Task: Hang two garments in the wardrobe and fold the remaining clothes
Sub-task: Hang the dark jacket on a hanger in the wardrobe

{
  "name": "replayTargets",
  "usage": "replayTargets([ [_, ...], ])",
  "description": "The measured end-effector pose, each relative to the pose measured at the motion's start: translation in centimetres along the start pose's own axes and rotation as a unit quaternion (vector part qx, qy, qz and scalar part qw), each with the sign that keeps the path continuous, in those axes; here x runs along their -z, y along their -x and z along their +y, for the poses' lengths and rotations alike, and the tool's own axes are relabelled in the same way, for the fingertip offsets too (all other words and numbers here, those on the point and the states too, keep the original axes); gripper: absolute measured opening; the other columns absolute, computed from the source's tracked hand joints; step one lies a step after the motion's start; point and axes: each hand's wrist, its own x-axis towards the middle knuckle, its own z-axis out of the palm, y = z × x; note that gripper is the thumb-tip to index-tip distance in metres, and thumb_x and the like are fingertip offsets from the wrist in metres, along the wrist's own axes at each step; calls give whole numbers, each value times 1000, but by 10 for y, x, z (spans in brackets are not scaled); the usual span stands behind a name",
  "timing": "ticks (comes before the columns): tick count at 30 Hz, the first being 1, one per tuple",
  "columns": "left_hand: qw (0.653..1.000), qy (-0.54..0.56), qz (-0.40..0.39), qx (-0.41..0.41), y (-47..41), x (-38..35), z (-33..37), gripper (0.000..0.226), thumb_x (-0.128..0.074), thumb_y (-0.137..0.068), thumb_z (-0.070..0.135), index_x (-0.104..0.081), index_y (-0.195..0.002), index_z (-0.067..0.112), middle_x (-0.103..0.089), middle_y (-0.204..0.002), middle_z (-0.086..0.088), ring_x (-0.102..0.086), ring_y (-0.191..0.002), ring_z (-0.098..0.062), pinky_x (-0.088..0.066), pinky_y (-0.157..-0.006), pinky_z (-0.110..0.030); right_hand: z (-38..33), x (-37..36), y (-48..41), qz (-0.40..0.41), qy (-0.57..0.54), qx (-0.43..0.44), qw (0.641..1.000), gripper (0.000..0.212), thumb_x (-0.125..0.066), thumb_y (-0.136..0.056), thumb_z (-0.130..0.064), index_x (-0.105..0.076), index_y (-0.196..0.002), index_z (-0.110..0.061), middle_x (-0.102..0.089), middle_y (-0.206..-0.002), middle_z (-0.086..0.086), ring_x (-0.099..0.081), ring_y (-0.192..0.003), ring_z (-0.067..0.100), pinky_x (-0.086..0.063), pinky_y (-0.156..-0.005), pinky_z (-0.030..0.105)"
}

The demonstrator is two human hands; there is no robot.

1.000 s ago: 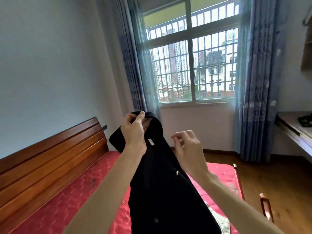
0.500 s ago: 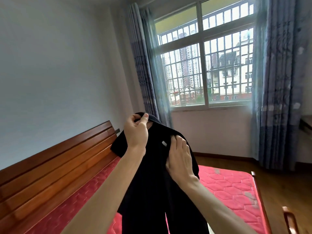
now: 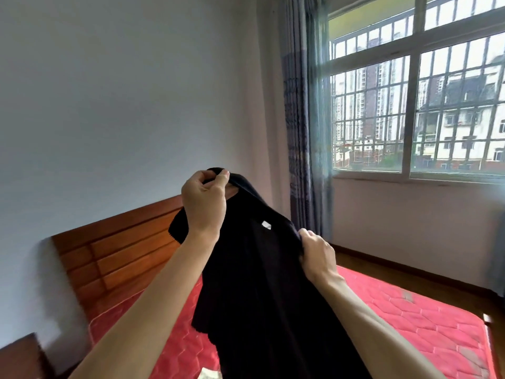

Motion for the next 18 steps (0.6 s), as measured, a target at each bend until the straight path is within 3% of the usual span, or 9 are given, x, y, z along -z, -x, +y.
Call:
replayTargets([
  [2,1000,-19,16,-13,-7,8,-4,20,-67,-93,18,-63,-80,3,-63,-55,10,-63,-60,-4,-51,-68,-14,-9,2,1,-2,-121,-3,993,45,-53,-74,5,-53,-114,-15,-68,-94,7,-64,-88,35,-46,-70,37],
  [5,994,-79,55,-48,-20,28,-21,17,-63,-96,22,-61,-85,10,-58,-58,16,-57,-60,0,-45,-67,-9,-12,21,-4,-17,-225,41,973,64,-46,-70,13,-40,-128,-14,-62,-86,-5,-58,-75,16,-43,-71,25],
  [7,987,-130,81,-56,-29,43,-43,12,-60,-98,20,-63,-98,8,-64,-77,12,-61,-74,-2,-43,-72,-11,-17,43,-9,-11,-210,94,973,58,-46,-74,15,-38,-124,-14,-60,-89,-7,-57,-77,5,-42,-70,17],
  [9,983,-161,79,-28,-34,52,-74,19,-53,-99,8,-57,-118,4,-70,-99,2,-65,-94,-12,-41,-82,-13,-29,64,-18,-6,-188,137,973,48,-49,-79,15,-44,-116,-15,-64,-93,-2,-61,-79,10,-45,-71,20],
  [12,981,-174,-27,85,-20,52,-121,42,-45,-96,-1,-44,-138,5,-62,-134,-5,-64,-106,-13,-40,-88,-12,-54,82,-38,-41,-139,159,976,38,-52,-83,9,-56,-105,-22,-70,-95,0,-67,-86,18,-56,-75,31],
  [15,967,-173,-130,136,14,36,-148,42,-50,-94,4,-49,-134,16,-63,-133,-5,-64,-108,-13,-46,-89,-17,-72,81,-47,-86,-66,169,980,33,-58,-86,-1,-66,-102,-29,-72,-98,-4,-68,-92,20,-58,-81,39],
  [18,976,-155,-120,92,58,18,-146,36,-52,-93,2,-58,-123,21,-64,-118,3,-62,-106,-8,-44,-79,-5,-77,65,-38,-113,-19,190,975,33,-60,-86,-3,-72,-100,-30,-73,-99,-5,-68,-95,21,-56,-84,39],
])
